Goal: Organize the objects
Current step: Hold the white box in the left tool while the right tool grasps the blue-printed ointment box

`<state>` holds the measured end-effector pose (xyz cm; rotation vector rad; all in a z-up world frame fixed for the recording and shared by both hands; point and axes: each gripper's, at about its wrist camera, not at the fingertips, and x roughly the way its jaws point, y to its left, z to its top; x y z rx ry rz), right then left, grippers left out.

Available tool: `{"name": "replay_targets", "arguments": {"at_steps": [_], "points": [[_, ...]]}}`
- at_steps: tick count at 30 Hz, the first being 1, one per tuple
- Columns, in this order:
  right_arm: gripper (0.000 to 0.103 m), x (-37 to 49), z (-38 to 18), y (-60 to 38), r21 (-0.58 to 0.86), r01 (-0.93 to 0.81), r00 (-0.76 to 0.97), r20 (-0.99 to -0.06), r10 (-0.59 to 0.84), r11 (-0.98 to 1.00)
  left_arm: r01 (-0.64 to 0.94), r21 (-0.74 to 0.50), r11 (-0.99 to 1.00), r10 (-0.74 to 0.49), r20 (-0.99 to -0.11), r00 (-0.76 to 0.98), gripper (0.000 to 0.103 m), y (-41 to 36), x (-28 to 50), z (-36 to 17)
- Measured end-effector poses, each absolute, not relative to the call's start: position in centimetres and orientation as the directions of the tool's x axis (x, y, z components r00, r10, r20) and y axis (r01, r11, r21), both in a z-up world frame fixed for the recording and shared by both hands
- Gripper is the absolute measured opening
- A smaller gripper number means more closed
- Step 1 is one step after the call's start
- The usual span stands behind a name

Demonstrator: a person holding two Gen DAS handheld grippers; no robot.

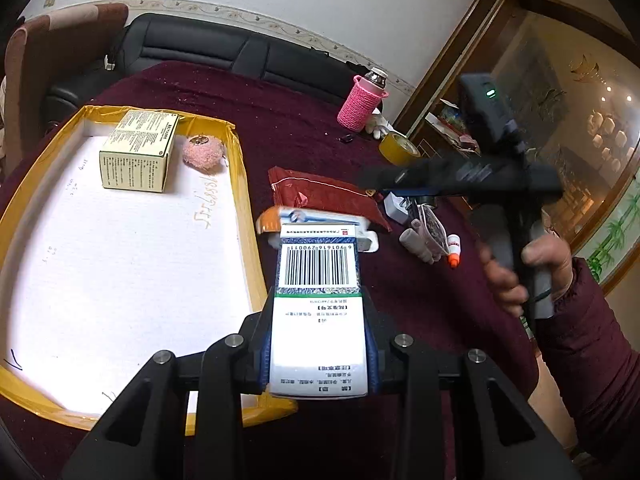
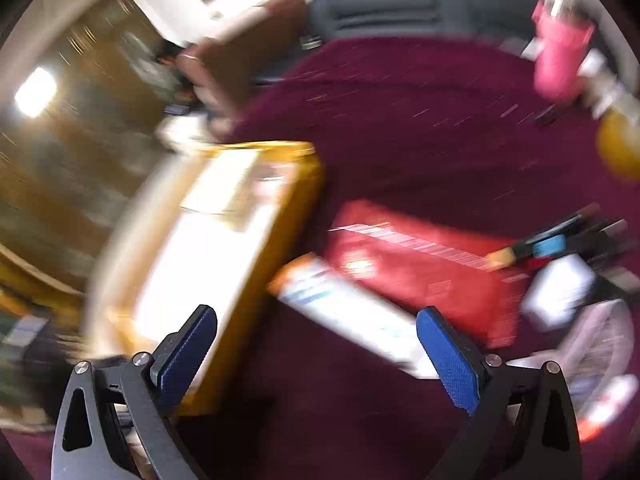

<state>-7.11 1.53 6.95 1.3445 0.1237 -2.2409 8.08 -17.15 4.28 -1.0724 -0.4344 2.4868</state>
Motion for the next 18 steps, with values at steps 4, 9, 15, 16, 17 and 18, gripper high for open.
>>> {"name": "replay_targets", "arguments": {"at_steps": [4, 9, 15, 16, 17, 18], "points": [[0.101, -5.8, 4.7, -1.6, -0.061, 0.544, -0.452, -0.861, -0.231, -0.837, -0.226, -0.417, -0.88, 0.458, -0.622, -0.635, 0.033, -17.5, 8.7, 4.4], [0.099, -4.6, 2.1, -5.7, -0.247, 0.686, -0.481, -0.86, -0.173, -0.684, -0.193, -0.422, -0.886, 0.438, -0.621, -0.65, 0.033, -18.9, 9.4, 4.6], [0.099, -8.3, 0.4, -3.6, 0.096, 0.603, -0.245, -0.923, -0.298, -0.792, -0.189, -0.431, -0.883, 0.44, -0.615, -0.655, 0.033, -19.8, 9.7, 4.3], [0.1, -8.5, 0.3, -3.1, 0.206, 0.574, -0.159, -0.922, -0.354, -0.793, -0.187, -0.432, -0.882, 0.44, -0.614, -0.655, 0.034, -19.8, 9.6, 4.3], [0.1, -8.1, 0.7, -2.9, 0.266, 0.574, -0.111, -0.912, -0.395, -0.774, -0.187, -0.437, -0.88, 0.443, -0.612, -0.655, 0.033, -19.9, 9.6, 4.2], [0.1, -7.8, 0.8, -3.0, 0.311, 0.579, -0.058, -0.906, -0.419, -0.754, -0.185, -0.444, -0.877, 0.447, -0.609, -0.655, 0.033, -20.1, 9.5, 4.1]]}}
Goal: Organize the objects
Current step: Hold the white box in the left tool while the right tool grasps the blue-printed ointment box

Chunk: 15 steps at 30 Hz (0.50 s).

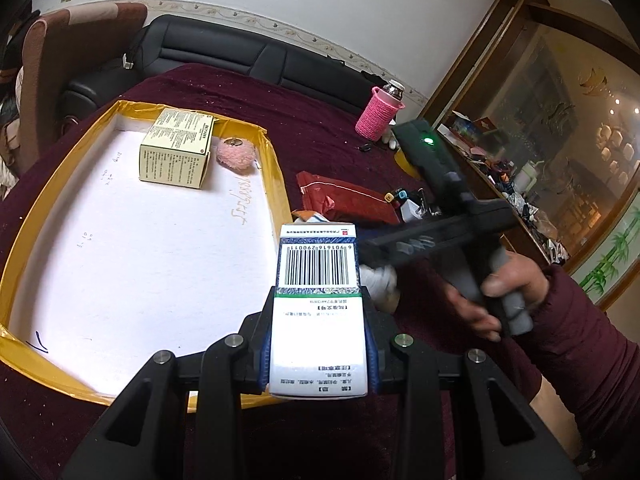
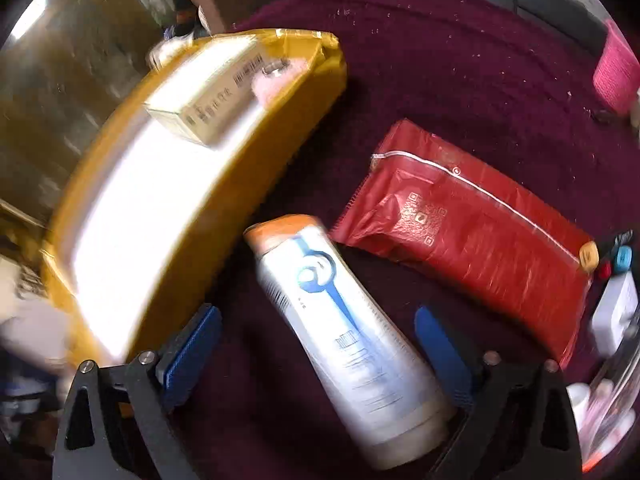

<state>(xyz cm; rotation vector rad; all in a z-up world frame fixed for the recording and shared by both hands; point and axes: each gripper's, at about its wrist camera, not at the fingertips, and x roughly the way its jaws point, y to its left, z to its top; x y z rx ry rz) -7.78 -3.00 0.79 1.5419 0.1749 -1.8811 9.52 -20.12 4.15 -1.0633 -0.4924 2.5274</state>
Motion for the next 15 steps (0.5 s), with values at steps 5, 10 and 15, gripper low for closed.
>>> {"name": "replay_targets", "arguments": {"at_steps": [5, 10, 15], "points": [[0.098, -5.6, 1.0, -4.3, 0.074, 0.62, -0.209, -0.944, -0.255, -0.781, -0.178, -0.457, -0.872, 0.451, -0.607, -0.654, 0.033, -20.4, 9.3, 3.9], [0.089, -4.5, 1.6, -3.8, 0.008, 0.554, -0.329, -0.916, -0.227, -0.832, -0.164, -0.447, -0.88, 0.432, -0.606, -0.667, 0.034, -21.1, 9.7, 4.2], [0.036, -4.5, 3.3, -1.6, 0.029, 0.465, -0.347, -0.914, -0.212, -0.885, -0.129, -0.447, -0.885, 0.404, -0.6, -0.69, 0.034, -22.2, 10.2, 4.8]]}}
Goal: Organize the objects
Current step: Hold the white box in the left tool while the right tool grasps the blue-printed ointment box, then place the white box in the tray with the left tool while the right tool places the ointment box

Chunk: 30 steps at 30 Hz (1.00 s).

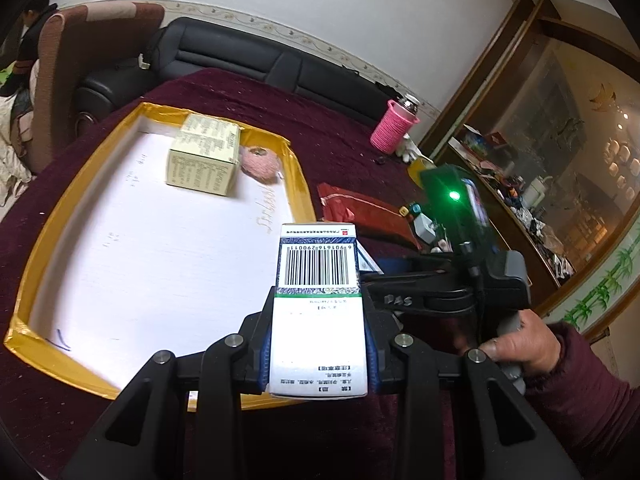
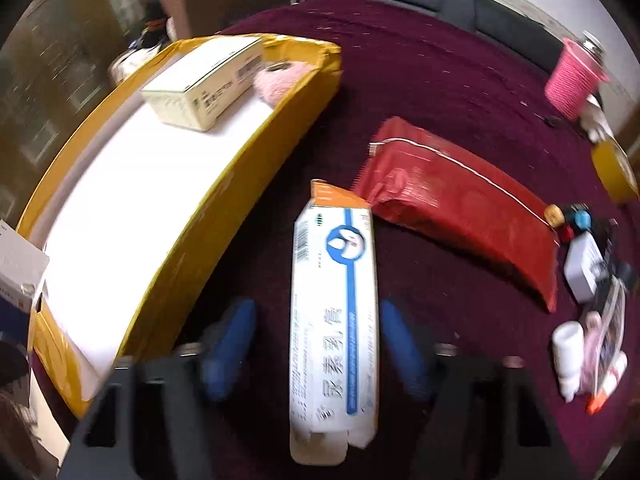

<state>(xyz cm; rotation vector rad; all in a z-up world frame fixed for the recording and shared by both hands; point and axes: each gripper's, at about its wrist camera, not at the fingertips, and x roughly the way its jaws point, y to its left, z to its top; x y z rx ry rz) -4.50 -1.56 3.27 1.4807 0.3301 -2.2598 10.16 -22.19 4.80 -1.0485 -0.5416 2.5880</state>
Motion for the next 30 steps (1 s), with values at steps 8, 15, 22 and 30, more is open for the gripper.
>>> {"name": "replay_targets", "arguments": {"at_steps": [8, 15, 22, 30], "points": [[0.023, -2.3, 4.6, 0.7, 0.104, 0.426, -0.393, -0.873, -0.288, -0.899, -0.06, -0.433, -0.899, 0.325, -0.572, -0.753, 0.034, -26.9, 11.2, 7.5], [0.023, -0.8, 9.0, 0.9, 0.234, 0.422, -0.439, -0.792, -0.424, -0.876, -0.014, -0.343, -0.939, 0.222, -0.574, -0.788, 0.034, -30.2, 9.9, 10.7], [0.023, -3.6, 10.4, -5.9, 0.394, 0.416, -0.388, -0.739, -0.551, -0.82, 0.005, -0.265, -0.964, 0.164, -0.613, -0.773, 0.034, -31.5, 3.8, 11.3], [0.023, -7.0, 7.7, -10.6, 0.418, 0.339, -0.351, -0.775, -0.525, -0.843, 0.094, -0.254, -0.963, 0.137, -0.756, -0.641, 0.034, -33.3, -5.9, 5.7]]}}
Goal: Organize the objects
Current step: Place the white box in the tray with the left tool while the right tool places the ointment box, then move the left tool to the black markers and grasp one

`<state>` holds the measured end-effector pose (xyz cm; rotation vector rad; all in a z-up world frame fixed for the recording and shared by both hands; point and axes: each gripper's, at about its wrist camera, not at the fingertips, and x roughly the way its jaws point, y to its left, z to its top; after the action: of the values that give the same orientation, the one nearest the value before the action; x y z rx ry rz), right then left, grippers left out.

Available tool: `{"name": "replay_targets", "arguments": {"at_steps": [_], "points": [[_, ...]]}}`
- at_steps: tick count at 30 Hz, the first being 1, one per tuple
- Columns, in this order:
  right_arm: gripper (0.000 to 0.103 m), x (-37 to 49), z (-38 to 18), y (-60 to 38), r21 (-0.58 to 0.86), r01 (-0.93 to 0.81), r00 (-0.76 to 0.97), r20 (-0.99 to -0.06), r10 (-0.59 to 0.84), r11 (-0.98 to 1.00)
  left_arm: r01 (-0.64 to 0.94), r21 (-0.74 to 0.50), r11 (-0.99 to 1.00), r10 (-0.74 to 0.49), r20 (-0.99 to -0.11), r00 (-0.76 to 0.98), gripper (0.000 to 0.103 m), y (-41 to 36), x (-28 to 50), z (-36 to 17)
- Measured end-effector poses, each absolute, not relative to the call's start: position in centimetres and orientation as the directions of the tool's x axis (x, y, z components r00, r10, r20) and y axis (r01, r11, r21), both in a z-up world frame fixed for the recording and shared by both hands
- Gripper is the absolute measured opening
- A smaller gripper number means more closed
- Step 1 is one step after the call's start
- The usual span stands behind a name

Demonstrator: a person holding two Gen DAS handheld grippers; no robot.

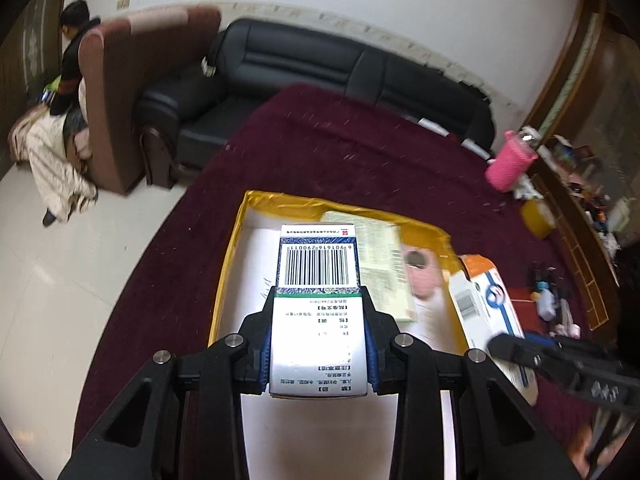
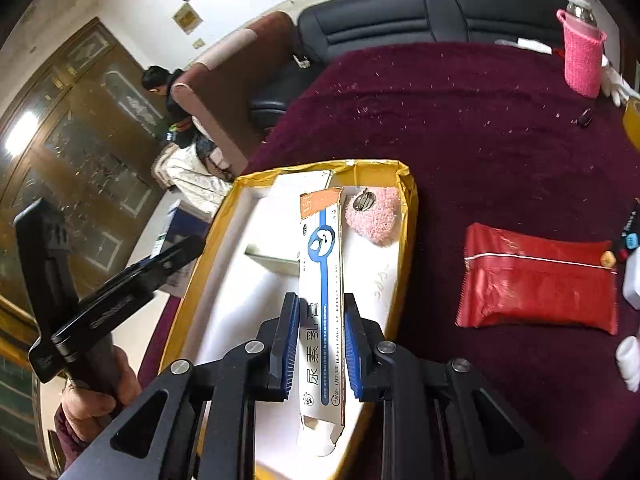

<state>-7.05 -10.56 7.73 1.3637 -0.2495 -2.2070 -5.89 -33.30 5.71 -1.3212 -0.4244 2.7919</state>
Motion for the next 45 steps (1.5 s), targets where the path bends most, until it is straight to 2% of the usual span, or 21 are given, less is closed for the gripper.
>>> {"name": "replay_targets", "arguments": {"at_steps": [11, 15, 18, 19, 21, 26, 28, 30, 32, 34, 36, 38, 40, 45], "points": [[0.023, -9.7, 3.6, -12.9, 0.337, 0.31, -0.316, -0.845, -0.431, -0.889, 0.148, -0.249, -0.957, 0.124, -0.814, -0.568, 0.034, -34.5, -10.7, 1.6], [0.023, -10.3, 2.8, -12.7, 0.346, 0.288, -0.306, -0.85, -0.428, -0.893, 0.138, -0.278, -0.951, 0.149, -0.799, -0.583, 0.054, -34.4, -10.6, 2.0], [0.026, -10.4, 3.0, -12.9, 0.321, 0.288, -0.324, -0.854, -0.407, -0.902, 0.131, -0.29, -0.948, 0.157, -0.785, -0.6, 0.065, -34.1, -10.0, 2.9], [0.028, -10.3, 3.0, -12.9, 0.309, 0.281, -0.334, -0.856, -0.395, -0.908, 0.13, -0.299, -0.945, 0.164, -0.78, -0.604, 0.073, -34.2, -9.7, 3.2], [0.031, -10.2, 3.1, -12.7, 0.323, 0.268, -0.34, -0.85, -0.403, -0.908, 0.138, -0.313, -0.94, 0.165, -0.766, -0.621, 0.08, -34.2, -8.9, 4.0], [0.047, -9.2, 4.1, -12.6, 0.311, 0.301, -0.378, -0.829, -0.412, -0.902, 0.14, -0.326, -0.935, 0.165, -0.749, -0.641, 0.082, -34.2, -6.8, 5.7], [0.063, -8.4, 5.2, -12.2, 0.295, 0.314, -0.41, -0.815, -0.409, -0.902, 0.138, -0.314, -0.939, 0.154, -0.745, -0.648, 0.084, -33.9, -5.6, 6.3], [0.07, -7.4, 6.7, -11.3, 0.277, 0.332, -0.454, -0.791, -0.41, -0.902, 0.135, -0.286, -0.949, 0.131, -0.744, -0.656, 0.085, -33.4, -4.1, 7.1], [0.076, -6.4, 8.0, -10.2, 0.248, 0.341, -0.493, -0.774, -0.397, -0.907, 0.117, -0.255, -0.96, 0.114, -0.738, -0.665, 0.085, -32.7, -2.7, 7.7], [0.088, -5.4, 9.1, -8.6, 0.209, 0.343, -0.529, -0.762, -0.372, -0.916, 0.099, -0.175, -0.979, 0.059, -0.719, -0.692, 0.085, -31.4, -0.6, 8.6], [0.094, -4.5, 9.8, -6.5, 0.156, 0.336, -0.561, -0.76, -0.33, -0.929, 0.06, -0.09, -0.994, 0.018, -0.689, -0.725, 0.085, -29.6, 1.4, 9.7], [0.095, -4.0, 9.9, -3.8, 0.108, 0.3, -0.58, -0.768, -0.271, -0.948, -0.001, -0.05, -0.999, 0.034, -0.662, -0.749, 0.086, -27.8, 2.7, 10.7], [0.095, -4.0, 9.6, -0.9, 0.097, 0.247, -0.576, -0.785, -0.226, -0.964, -0.095, -0.045, -0.994, 0.102, -0.641, -0.761, 0.089, -25.4, 3.8, 11.8], [0.095, -4.1, 10.4, 8.1, 0.169, 0.036, -0.582, -0.797, -0.158, -0.985, -0.263, -0.109, -0.959, 0.271, -0.63, -0.727, 0.09, -19.8, 3.7, 12.7]]}}
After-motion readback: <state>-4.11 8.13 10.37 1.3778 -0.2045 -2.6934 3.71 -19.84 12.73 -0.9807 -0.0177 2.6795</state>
